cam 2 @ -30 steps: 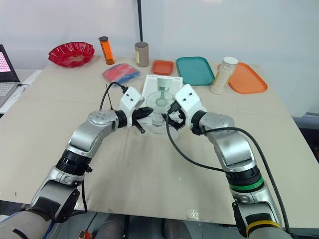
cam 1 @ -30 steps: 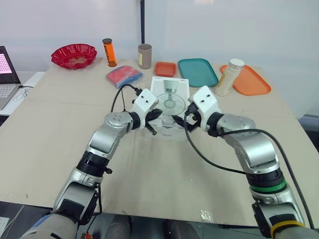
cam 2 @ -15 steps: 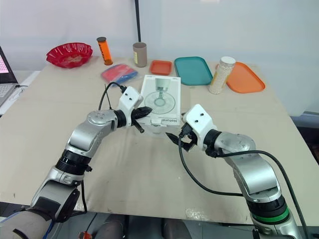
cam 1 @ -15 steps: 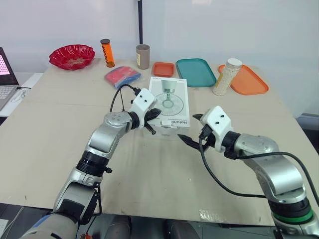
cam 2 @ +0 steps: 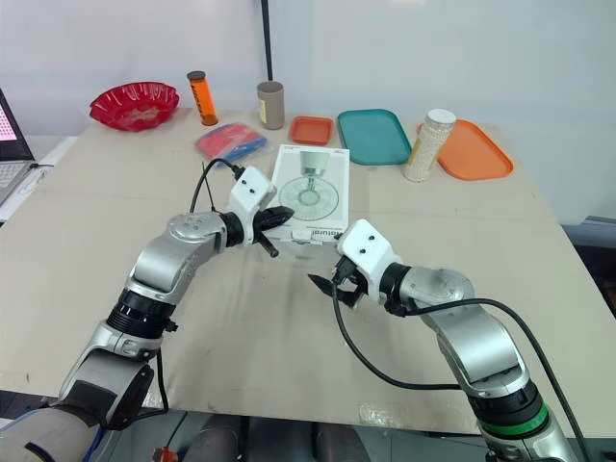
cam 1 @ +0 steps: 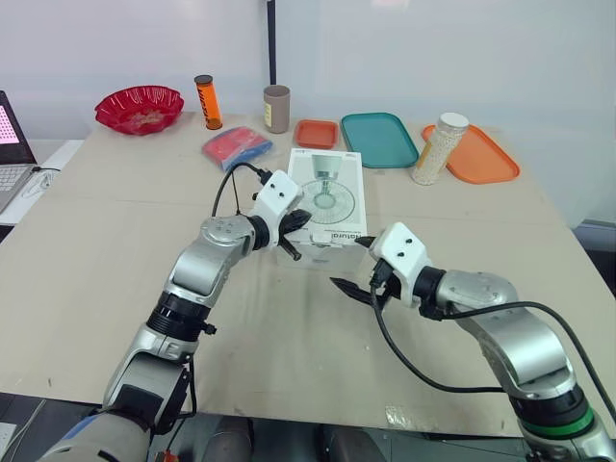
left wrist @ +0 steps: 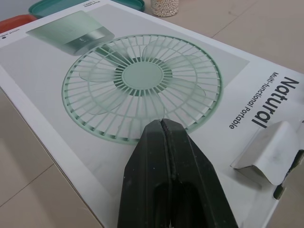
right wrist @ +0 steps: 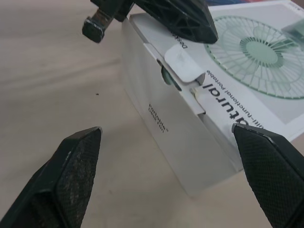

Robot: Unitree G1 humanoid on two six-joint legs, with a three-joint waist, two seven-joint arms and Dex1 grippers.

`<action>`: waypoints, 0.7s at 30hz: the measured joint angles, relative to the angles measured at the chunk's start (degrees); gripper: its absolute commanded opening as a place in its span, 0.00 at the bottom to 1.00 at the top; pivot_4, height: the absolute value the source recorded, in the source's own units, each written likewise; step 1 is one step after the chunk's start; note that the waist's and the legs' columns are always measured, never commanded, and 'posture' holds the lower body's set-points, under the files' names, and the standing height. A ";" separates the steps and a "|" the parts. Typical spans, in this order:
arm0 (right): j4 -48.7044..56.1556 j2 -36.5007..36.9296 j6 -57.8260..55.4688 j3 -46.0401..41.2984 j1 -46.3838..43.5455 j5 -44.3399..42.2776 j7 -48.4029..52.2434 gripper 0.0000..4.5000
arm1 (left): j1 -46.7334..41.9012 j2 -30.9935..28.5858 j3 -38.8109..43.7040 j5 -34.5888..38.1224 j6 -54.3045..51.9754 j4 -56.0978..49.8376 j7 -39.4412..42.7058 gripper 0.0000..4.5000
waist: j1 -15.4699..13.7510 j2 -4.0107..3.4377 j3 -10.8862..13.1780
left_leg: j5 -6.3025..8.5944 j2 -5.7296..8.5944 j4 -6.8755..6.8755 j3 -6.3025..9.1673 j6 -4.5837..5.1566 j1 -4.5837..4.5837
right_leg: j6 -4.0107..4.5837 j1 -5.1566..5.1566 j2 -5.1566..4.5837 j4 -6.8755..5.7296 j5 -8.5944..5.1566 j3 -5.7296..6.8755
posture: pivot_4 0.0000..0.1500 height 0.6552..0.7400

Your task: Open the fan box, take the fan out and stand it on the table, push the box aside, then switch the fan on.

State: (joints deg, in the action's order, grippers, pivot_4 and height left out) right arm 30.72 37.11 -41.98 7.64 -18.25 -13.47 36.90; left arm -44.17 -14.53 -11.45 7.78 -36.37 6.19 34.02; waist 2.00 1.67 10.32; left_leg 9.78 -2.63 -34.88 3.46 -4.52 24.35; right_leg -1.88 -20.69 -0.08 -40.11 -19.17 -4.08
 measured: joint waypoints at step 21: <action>4.05 5.94 -0.09 0.27 7.35 -3.48 7.65 1.00 | 2.39 -0.51 2.37 2.78 -9.69 -8.10 -2.50 0.00 | 0.14 0.02 0.02 | 0.00 -0.01 0.00 0.01 0.00 0.00 | -0.01 0.00 0.01 0.01 -0.01 0.00 | 1.00 1.00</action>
State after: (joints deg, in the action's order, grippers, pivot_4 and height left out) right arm 34.77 43.06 -42.07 7.92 -10.90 -16.94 44.56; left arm -41.77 -15.04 -9.08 10.56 -46.06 -1.91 31.53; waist 2.14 1.69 10.34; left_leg 9.77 -2.64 -34.88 3.47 -4.53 24.36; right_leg -1.89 -20.69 -0.07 -40.10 -19.17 -4.07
